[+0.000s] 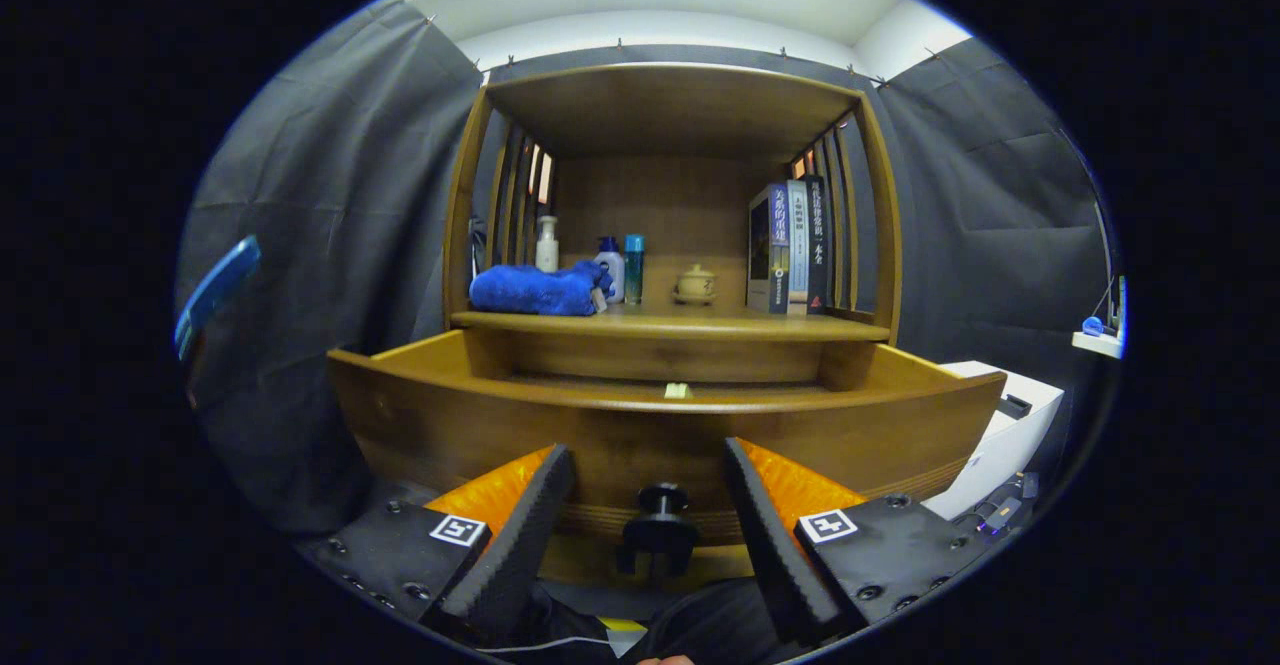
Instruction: Pull open the drawer, take out the items inside it, and place them on the countertop above the cabinet.
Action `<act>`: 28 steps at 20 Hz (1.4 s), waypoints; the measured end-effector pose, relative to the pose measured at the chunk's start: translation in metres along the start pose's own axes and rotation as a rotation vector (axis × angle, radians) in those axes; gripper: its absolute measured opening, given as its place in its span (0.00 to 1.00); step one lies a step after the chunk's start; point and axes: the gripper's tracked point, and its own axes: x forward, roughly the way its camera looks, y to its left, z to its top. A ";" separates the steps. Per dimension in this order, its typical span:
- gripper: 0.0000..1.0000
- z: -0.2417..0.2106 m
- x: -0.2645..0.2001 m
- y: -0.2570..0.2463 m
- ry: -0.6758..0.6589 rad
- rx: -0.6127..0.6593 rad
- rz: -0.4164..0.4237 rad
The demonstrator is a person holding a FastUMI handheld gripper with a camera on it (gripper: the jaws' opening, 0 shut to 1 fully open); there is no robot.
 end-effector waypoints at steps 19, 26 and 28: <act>0.98 0.141 0.101 0.053 0.058 -0.029 0.021; 0.99 0.082 0.136 0.035 0.387 0.007 -0.095; 0.99 0.066 0.140 0.024 0.468 0.010 -0.135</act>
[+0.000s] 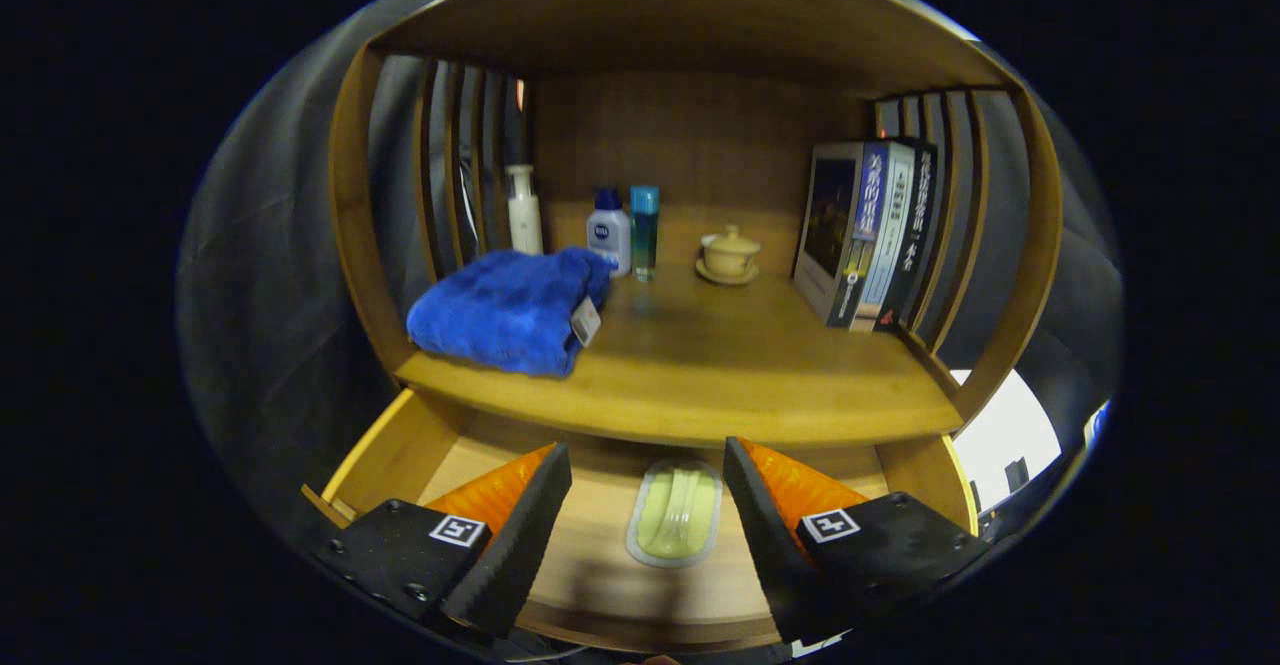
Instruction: Pull open the drawer, take out the items inside it, and place them on the countertop above the cabinet.
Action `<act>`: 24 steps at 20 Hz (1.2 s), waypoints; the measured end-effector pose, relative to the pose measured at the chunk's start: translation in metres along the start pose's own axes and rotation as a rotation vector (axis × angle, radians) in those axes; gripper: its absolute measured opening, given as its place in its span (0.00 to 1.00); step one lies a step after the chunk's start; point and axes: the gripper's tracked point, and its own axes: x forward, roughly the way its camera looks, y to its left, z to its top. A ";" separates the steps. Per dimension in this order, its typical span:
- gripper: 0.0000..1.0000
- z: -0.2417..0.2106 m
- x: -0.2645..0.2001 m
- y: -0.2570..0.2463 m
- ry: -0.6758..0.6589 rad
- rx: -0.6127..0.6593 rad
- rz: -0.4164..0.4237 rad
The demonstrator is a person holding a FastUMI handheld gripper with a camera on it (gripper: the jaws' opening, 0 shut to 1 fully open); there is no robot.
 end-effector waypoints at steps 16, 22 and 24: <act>0.80 -0.067 0.078 -0.054 0.364 0.124 -0.191; 0.23 -0.057 0.085 -0.061 0.337 0.151 -0.209; 0.23 -0.056 0.083 -0.060 0.333 0.154 -0.196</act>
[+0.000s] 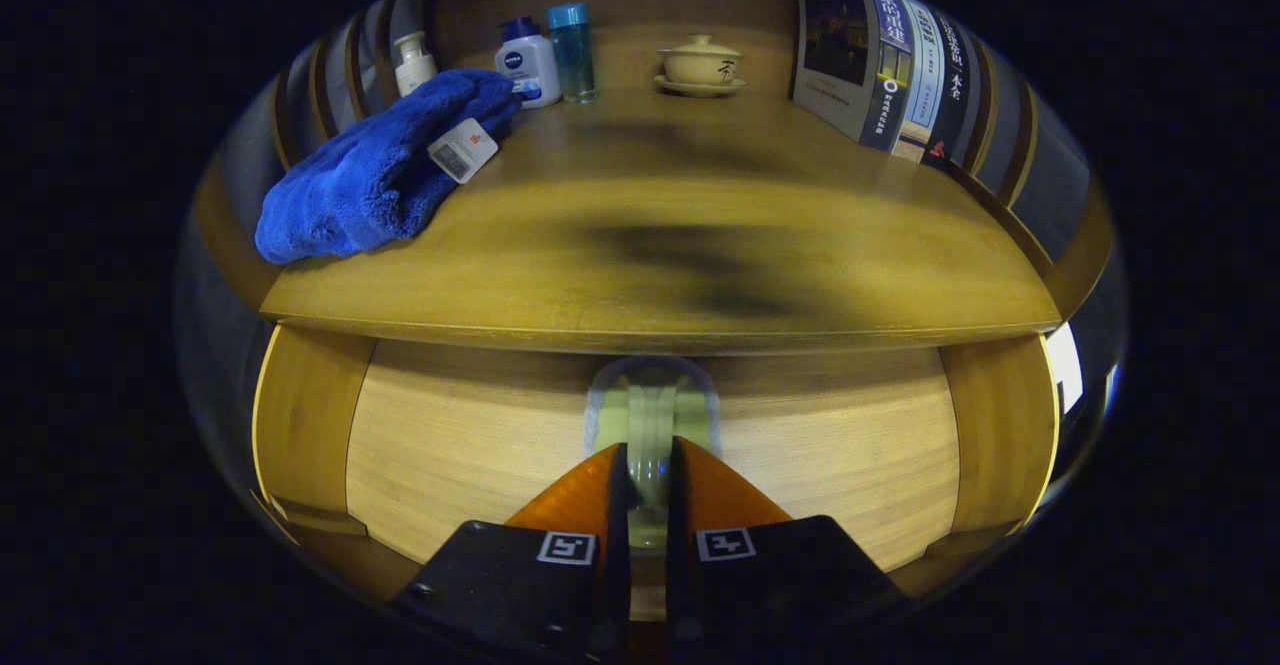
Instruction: Pull open the drawer, take out the items inside it, and place them on the countertop above the cabinet.
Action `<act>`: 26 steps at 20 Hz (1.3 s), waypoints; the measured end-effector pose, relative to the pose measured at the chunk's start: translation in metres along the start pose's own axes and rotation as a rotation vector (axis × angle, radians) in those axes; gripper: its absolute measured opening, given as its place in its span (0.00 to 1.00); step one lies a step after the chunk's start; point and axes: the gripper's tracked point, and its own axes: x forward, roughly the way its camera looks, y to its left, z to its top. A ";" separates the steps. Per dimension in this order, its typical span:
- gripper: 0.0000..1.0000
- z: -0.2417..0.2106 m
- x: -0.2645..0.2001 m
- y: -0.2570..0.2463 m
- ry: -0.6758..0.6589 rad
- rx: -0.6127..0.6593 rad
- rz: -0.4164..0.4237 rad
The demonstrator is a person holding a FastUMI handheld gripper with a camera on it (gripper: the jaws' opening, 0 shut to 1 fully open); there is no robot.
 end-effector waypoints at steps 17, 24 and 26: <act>0.23 0.007 -0.127 0.030 -0.187 -0.039 0.207; 0.23 0.096 -0.147 0.065 -0.345 -0.041 0.259; 0.23 0.116 -0.134 0.073 -0.332 -0.033 0.251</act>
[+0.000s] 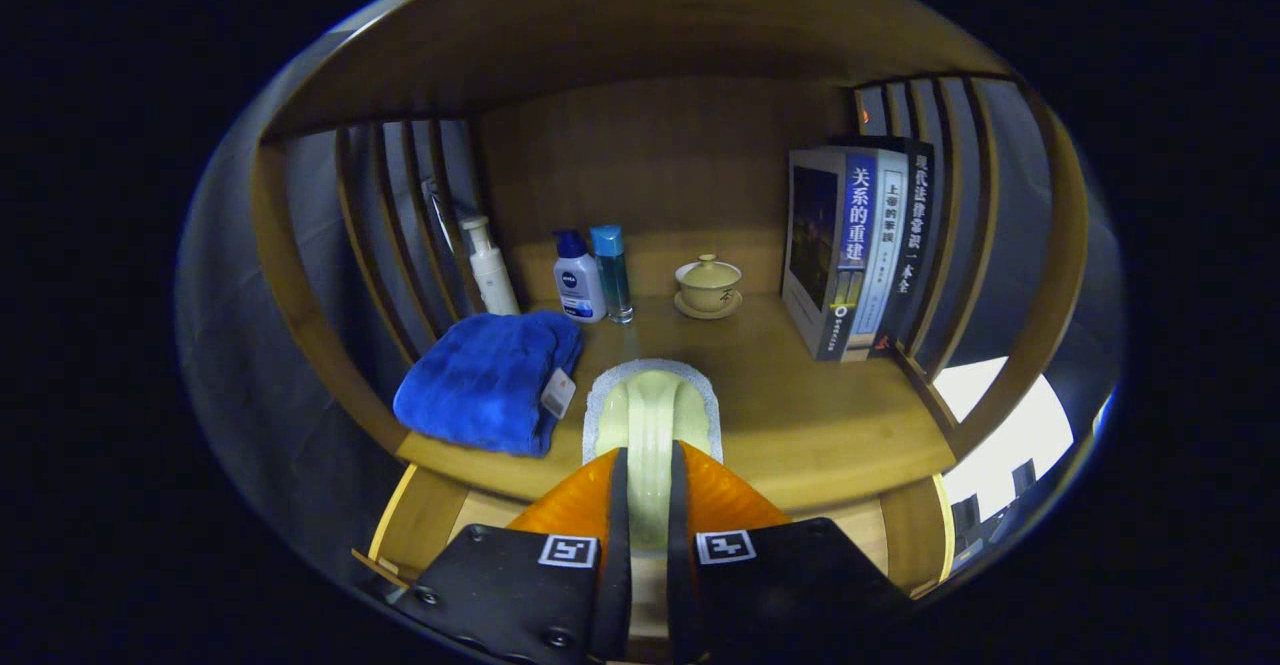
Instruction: Pull open the drawer, take out the items inside it, and place them on the countertop above the cabinet.
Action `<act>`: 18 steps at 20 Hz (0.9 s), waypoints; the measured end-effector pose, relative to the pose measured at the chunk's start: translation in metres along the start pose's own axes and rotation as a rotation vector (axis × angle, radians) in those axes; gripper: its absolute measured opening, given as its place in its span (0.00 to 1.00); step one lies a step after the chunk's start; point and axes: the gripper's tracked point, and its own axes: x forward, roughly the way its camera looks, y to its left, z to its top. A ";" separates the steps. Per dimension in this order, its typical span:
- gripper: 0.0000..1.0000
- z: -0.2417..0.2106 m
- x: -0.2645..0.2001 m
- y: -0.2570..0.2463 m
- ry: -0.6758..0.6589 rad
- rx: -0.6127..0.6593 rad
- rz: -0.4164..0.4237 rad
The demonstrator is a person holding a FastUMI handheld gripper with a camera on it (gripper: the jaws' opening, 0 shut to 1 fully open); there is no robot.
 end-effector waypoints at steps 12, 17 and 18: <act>0.23 -0.009 0.082 -0.018 0.212 -0.091 -0.061; 0.35 0.002 0.098 -0.025 0.173 -0.066 -0.082; 0.35 0.002 0.097 -0.025 0.170 -0.063 -0.077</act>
